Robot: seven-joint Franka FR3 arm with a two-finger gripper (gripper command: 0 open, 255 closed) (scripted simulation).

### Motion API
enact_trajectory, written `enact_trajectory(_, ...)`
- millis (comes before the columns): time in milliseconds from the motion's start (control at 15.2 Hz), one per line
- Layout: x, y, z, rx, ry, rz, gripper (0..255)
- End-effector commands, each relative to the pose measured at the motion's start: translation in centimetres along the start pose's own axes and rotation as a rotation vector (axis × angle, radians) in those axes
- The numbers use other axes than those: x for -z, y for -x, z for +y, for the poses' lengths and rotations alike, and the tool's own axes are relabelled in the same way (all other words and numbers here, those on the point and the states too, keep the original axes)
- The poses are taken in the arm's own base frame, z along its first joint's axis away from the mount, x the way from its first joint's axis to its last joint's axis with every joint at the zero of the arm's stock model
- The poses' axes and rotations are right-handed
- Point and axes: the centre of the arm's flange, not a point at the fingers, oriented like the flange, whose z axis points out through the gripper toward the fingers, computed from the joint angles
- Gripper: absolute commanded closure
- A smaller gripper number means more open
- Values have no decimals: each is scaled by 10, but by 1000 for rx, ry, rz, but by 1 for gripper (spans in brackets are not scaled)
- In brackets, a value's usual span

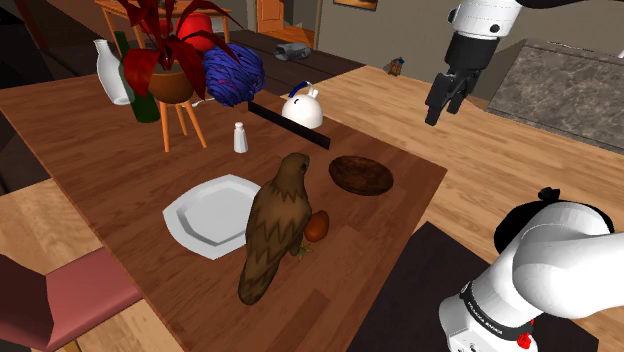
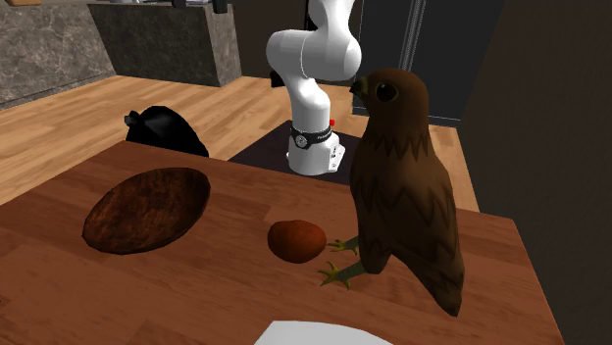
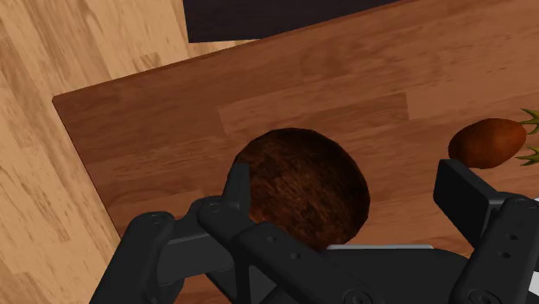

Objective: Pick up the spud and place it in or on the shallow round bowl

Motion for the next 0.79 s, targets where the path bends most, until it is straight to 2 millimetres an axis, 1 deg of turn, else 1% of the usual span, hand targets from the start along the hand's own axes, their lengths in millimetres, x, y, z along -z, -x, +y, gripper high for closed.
enact_trajectory(0, 0, 0, 0, 0, 0, 0, 0)
enact_trajectory(396, -53, 4, -57, -143, -12, 22, 0)
enact_trajectory(726, -97, 1, -105, -263, -22, 41, 0)
